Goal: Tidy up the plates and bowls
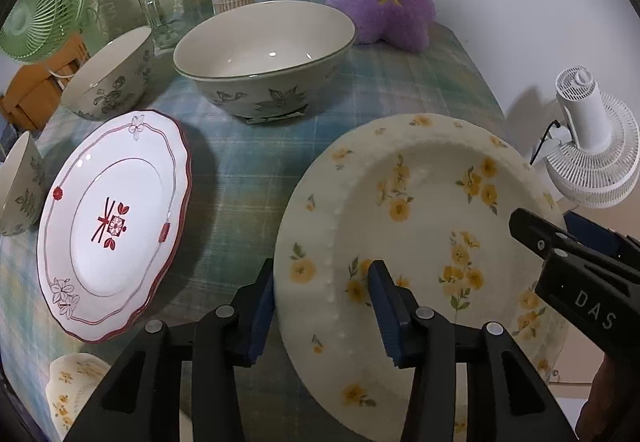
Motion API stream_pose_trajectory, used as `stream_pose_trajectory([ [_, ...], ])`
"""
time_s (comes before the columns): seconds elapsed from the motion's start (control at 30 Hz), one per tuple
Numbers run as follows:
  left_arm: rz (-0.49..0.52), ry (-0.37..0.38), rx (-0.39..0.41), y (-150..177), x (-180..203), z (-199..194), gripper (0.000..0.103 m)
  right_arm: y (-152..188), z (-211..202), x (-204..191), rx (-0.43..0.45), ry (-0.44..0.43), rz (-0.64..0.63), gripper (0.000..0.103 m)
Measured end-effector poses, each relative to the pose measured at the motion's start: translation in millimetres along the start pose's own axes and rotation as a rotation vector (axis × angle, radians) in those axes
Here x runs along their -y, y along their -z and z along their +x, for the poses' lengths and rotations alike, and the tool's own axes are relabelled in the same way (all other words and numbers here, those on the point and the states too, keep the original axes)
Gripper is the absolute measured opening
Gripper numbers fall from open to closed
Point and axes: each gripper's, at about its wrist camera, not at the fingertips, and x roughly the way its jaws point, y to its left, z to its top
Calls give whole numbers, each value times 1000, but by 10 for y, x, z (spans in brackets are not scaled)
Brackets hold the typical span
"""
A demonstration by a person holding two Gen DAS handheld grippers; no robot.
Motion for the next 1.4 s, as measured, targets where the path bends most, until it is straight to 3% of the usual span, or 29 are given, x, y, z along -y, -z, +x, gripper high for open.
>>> stream_pose_trajectory([
  [0.3, -10, -15, 0, -55, 23, 34, 47, -24, 147, 60, -29, -11, -3, 52],
  [0.73, 0, -16, -6, -137, 14, 59, 48, -35, 148, 70, -39, -15, 19, 51],
  [1.07, 59, -60, 16, -88, -31, -109, 45, 180, -12, 24, -85, -32, 65, 46],
  [1.4, 29, -25, -42, -23, -113, -3, 51, 271, -16, 42, -105, -52, 94, 45],
])
